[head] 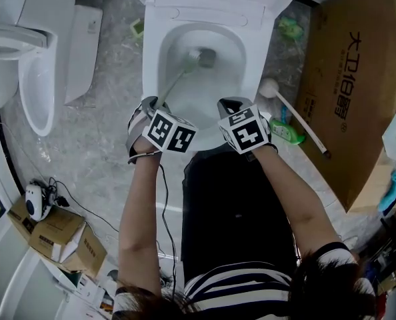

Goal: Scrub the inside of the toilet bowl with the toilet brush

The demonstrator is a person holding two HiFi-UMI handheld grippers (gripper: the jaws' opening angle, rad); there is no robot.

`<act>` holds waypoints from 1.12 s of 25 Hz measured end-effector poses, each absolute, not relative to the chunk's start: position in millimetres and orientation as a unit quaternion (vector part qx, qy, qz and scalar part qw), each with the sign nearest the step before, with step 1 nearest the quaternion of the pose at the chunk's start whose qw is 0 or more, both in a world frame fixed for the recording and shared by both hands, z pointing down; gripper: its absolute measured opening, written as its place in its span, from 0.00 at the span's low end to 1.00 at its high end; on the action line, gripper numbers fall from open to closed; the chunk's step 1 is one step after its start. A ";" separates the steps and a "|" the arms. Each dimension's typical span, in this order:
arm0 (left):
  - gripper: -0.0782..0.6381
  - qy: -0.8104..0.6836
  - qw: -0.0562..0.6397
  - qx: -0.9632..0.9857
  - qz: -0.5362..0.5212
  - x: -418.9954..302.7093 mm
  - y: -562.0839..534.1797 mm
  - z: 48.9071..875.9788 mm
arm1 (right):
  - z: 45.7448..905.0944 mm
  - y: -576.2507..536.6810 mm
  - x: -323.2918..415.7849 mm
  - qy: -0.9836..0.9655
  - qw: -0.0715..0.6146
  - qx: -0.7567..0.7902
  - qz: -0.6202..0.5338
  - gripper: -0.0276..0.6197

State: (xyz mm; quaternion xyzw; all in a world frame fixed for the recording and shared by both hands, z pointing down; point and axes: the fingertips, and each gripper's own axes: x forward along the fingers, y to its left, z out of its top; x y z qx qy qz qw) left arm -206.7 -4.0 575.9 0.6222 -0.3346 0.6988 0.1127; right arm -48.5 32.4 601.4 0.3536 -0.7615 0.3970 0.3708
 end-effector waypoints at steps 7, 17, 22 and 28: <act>0.11 -0.307 0.128 0.612 0.717 -213.5 21.9 576.2 | 597.4 40.2 -46.7 -0.762 0.373 0.353 0.396 0.04; 0.11 -0.282 0.173 0.611 0.719 -205.7 55.0 583.5 | 594.3 49.7 -38.2 -0.759 0.368 0.356 0.402 0.04; 0.11 -0.272 0.189 0.615 0.715 -196.4 62.9 586.0 | 594.6 53.0 -32.2 -0.756 0.365 0.360 0.407 0.04; 0.11 -0.270 0.207 0.621 0.706 -182.5 67.9 588.3 | 594.9 54.9 -24.9 -0.754 0.362 0.363 0.411 0.04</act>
